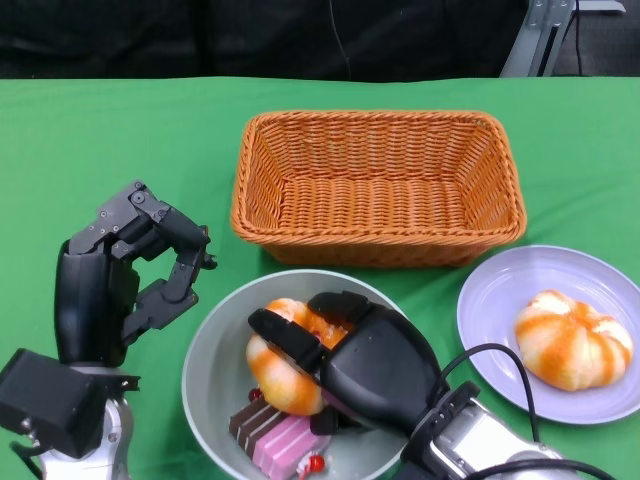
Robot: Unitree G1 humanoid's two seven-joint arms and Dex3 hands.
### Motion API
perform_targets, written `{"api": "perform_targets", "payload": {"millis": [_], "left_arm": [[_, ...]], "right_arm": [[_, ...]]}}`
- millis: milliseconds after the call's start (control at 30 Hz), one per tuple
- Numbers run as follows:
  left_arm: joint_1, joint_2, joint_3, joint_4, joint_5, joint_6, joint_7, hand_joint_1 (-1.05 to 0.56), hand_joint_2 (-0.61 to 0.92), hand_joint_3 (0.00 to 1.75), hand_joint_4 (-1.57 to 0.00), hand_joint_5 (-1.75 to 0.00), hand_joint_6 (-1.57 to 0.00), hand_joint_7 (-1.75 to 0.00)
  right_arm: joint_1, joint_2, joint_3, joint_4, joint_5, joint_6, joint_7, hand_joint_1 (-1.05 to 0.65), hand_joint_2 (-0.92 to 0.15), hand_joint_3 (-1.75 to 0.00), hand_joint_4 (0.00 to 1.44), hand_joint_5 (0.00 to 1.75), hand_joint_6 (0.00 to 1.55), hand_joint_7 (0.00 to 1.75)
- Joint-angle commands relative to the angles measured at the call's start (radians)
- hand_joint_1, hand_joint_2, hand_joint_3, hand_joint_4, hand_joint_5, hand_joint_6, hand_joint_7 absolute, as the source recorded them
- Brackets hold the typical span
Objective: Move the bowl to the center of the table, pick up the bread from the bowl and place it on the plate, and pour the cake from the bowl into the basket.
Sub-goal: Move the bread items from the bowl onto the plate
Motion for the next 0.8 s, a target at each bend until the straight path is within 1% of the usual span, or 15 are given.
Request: {"api": "perform_targets", "payload": {"millis": [33, 67, 100, 133, 200, 300, 433, 533, 667, 767, 800], "left_arm": [[0.017, 0.009, 0.005, -0.011, 0.007, 0.004, 0.012, -0.08, 0.78, 0.73, -0.76, -1.55, -0.71, -1.44], [0.018, 0.008, 0.005, -0.013, 0.011, 0.004, 0.017, -0.07, 0.78, 0.73, -0.76, -1.55, -0.71, -1.44], [0.018, 0.008, 0.005, -0.014, 0.012, 0.004, 0.018, -0.07, 0.78, 0.73, -0.76, -1.55, -0.71, -1.44], [0.016, 0.008, 0.005, -0.011, 0.007, 0.001, 0.013, -0.06, 0.78, 0.73, -0.76, -1.55, -0.71, -1.44], [0.013, 0.008, 0.005, -0.005, 0.009, -0.007, 0.012, -0.06, 0.78, 0.73, -0.77, -1.56, -0.71, -1.44], [0.012, 0.011, 0.006, -0.003, 0.014, -0.004, 0.016, -0.06, 0.78, 0.73, -0.77, -1.56, -0.72, -1.44], [0.013, 0.012, 0.006, -0.006, 0.017, 0.003, 0.017, -0.05, 0.77, 0.75, -0.76, -1.56, -0.72, -1.45], [0.011, 0.013, 0.009, 0.005, 0.018, -0.006, 0.015, -0.05, 0.77, 0.75, -0.76, -1.56, -0.71, -1.46], [0.009, 0.013, 0.010, 0.010, 0.021, -0.010, 0.014, -0.05, 0.77, 0.75, -0.76, -1.56, -0.71, -1.45], [0.009, 0.012, 0.011, 0.011, 0.021, -0.010, 0.014, -0.06, 0.77, 0.75, -0.76, -1.56, -0.71, -1.45], [0.009, 0.012, 0.012, 0.012, 0.020, -0.010, 0.012, -0.07, 0.77, 0.75, -0.76, -1.56, -0.71, -1.45]], "right_arm": [[0.003, -0.005, 0.008, 0.118, 0.045, -0.064, -0.083, -0.35, -0.88, -0.01, 0.89, 0.20, 0.67, 0.09], [-0.004, -0.002, 0.004, 0.141, 0.063, -0.090, -0.116, -0.32, -0.89, -0.01, 0.93, 0.23, 0.74, 0.11], [-0.015, 0.001, 0.004, 0.167, 0.071, -0.110, -0.154, -0.30, -0.91, -0.03, 0.94, 0.30, 0.80, 0.12], [-0.026, 0.003, 0.004, 0.189, 0.081, -0.132, -0.180, -0.30, -0.92, -0.03, 0.90, 0.51, 0.89, 0.12], [-0.046, 0.005, 0.004, 0.225, 0.101, -0.172, -0.219, -0.28, -0.92, -0.03, 0.85, 0.73, 0.98, 0.12], [-0.068, 0.001, 0.003, 0.249, 0.120, -0.213, -0.249, -0.28, -0.92, -0.03, 0.83, 0.90, 1.05, 0.12], [-0.079, -0.004, -0.004, 0.252, 0.148, -0.251, -0.251, -0.30, -0.92, -0.05, 0.79, 1.01, 1.08, 0.11], [-0.083, -0.004, -0.004, 0.249, 0.152, -0.254, -0.271, -0.32, -0.92, -0.03, 0.79, 1.09, 1.10, 0.11], [-0.084, -0.004, -0.007, 0.243, 0.157, -0.254, -0.278, -0.34, -0.92, -0.03, 0.78, 1.12, 1.11, 0.10], [-0.084, -0.005, -0.014, 0.227, 0.164, -0.255, -0.286, -0.33, -0.92, -0.03, 0.74, 1.22, 1.11, 0.09], [-0.083, -0.006, -0.016, 0.224, 0.165, -0.257, -0.293, -0.32, -0.92, -0.02, 0.72, 1.29, 1.12, 0.09]]}}
